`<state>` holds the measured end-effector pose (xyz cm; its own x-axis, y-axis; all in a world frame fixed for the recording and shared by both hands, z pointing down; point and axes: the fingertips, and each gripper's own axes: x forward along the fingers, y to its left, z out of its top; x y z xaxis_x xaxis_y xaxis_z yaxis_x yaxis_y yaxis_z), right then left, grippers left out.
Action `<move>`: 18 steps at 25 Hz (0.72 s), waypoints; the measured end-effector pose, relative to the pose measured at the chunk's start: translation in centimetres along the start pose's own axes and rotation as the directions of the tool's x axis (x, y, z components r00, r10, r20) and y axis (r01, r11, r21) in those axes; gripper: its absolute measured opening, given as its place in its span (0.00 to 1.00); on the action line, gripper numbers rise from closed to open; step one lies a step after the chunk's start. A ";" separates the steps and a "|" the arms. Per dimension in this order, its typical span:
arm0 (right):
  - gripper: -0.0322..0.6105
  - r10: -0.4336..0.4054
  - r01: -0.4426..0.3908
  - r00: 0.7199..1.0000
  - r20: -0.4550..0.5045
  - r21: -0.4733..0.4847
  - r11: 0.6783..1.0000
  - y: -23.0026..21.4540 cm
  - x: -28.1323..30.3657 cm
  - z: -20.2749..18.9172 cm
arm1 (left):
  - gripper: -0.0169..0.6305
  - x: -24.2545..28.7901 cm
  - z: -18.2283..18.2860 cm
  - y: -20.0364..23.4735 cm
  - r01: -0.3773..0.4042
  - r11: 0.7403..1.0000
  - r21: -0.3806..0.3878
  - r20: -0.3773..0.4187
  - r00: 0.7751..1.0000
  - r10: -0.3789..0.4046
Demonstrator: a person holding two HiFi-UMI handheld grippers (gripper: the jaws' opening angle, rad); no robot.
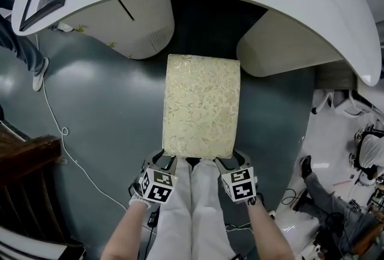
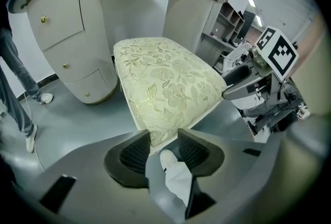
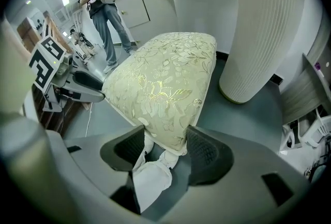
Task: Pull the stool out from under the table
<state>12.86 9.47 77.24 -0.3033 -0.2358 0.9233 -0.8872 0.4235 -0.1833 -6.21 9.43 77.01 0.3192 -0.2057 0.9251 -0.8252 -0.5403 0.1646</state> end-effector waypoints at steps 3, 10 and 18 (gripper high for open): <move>0.47 0.006 -0.006 1.000 -0.014 -0.001 1.000 0.4 -0.3 -0.9 | 0.31 -0.2 -0.9 -0.7 0.000 1.000 0.000 -0.024 1.000 0.000; 0.47 -0.021 0.021 0.999 -0.030 0.013 1.000 0.5 -0.3 -1.7 | 0.32 -0.3 -1.6 -1.0 -0.022 1.000 -0.007 -0.084 0.996 0.021; 0.16 -0.105 0.104 0.995 -0.006 0.138 0.985 -1.3 -3.7 0.0 | 0.10 -4.1 1.2 0.4 -0.114 0.989 -0.091 -0.008 0.994 0.113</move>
<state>15.16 9.83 74.06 -0.2069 -0.2739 0.9392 -0.9533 0.2722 -0.1306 -7.27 9.07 72.88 0.2200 -0.2592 0.9404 -0.8949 -0.4373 0.0888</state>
